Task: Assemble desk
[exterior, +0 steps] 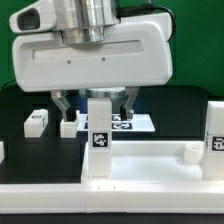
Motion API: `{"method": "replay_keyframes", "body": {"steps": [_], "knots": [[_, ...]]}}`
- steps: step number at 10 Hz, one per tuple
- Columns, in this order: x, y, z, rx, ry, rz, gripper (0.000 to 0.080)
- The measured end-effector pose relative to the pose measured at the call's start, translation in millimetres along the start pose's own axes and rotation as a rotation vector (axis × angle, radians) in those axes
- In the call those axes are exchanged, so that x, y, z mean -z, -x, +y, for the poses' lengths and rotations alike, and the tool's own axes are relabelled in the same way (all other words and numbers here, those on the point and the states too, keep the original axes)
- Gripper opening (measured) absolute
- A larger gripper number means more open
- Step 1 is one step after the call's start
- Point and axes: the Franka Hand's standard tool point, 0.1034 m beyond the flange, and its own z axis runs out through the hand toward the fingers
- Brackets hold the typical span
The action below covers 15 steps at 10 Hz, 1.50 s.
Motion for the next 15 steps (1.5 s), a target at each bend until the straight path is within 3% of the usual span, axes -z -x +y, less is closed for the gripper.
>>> {"method": "replay_keyframes", "body": {"steps": [1,3,4,5,9,10,14,15], "knots": [[-0.9,0.4,-0.5,-0.036,-0.002,-0.001,0.0649],[-1.3,0.5,-0.2,-0.035,-0.002,-0.001,0.0373],[-1.6,0.7,-0.7,-0.112,-0.003,-0.002,0.0373],[-1.6,0.7,-1.2,-0.191,-0.002,-0.002,0.0288],[-1.9,0.2,-6.0,-0.549,0.001,0.005,0.0288],[-1.5,-0.5,-6.2,-0.680,-0.008,0.007,0.0288],[-4.2,-3.2,-14.5,-1.457,-0.131,-0.034,0.0289],[-4.8,-4.4,-21.9,-1.555,-0.136,-0.027,0.0289]]}}
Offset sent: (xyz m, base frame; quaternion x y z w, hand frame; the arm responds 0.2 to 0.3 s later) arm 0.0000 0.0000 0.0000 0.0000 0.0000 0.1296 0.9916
